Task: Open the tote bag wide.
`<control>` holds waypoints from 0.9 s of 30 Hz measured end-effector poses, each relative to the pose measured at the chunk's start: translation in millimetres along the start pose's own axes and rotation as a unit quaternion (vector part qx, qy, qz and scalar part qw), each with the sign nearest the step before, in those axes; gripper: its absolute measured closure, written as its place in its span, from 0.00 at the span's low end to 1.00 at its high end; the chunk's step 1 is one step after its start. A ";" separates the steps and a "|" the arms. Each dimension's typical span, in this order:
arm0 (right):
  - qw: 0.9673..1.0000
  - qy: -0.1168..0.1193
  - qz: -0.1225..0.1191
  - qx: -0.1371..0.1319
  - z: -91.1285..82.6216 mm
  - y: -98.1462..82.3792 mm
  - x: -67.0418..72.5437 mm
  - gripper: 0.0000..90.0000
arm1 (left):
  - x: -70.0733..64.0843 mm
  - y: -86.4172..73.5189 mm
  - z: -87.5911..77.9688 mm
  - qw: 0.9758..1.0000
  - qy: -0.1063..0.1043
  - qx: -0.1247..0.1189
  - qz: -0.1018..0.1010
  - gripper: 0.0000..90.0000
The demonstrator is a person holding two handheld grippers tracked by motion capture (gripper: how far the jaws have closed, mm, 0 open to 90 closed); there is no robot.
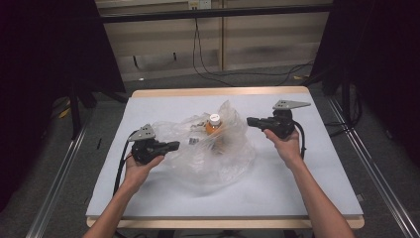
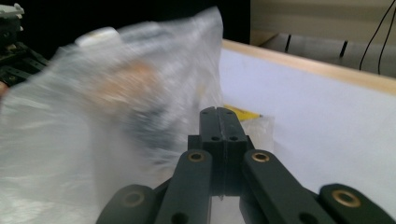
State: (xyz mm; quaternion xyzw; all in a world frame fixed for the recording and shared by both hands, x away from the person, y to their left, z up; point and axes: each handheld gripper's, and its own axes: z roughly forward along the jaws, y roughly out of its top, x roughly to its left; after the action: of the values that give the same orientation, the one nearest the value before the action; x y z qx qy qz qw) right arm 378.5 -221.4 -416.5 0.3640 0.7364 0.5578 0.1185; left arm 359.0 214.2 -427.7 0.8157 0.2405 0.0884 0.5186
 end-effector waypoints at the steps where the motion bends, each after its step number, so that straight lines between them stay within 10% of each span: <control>1: 1.000 0.002 -0.002 -0.005 -4.6 2.5 2.5 1.00 | -3.1 3.2 -2.6 1.000 -0.003 -0.008 0.001 1.00; 10: 0.996 0.054 -0.068 0.001 -5.5 32.0 64.2 1.00 | -45.3 34.1 18.4 0.997 -0.055 -0.019 0.045 1.00; 16: 0.991 0.096 -0.088 0.012 19.4 39.8 93.1 1.00 | -68.0 40.6 49.8 0.995 -0.079 0.016 0.064 1.00; 20: 0.989 0.091 -0.106 0.051 33.4 26.1 94.3 1.00 | -69.4 35.9 54.3 0.993 -0.080 0.023 0.079 1.00; 27: 0.989 0.056 -0.085 0.109 43.6 -14.0 62.5 1.00 | -30.7 10.6 53.1 0.997 -0.032 0.055 0.036 1.00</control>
State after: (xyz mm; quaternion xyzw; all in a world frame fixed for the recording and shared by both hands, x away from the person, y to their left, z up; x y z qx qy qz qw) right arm 354.0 -149.1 -430.0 0.2792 0.8268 0.4812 0.0836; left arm 356.4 153.0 -438.8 0.8536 0.1989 0.0670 0.4768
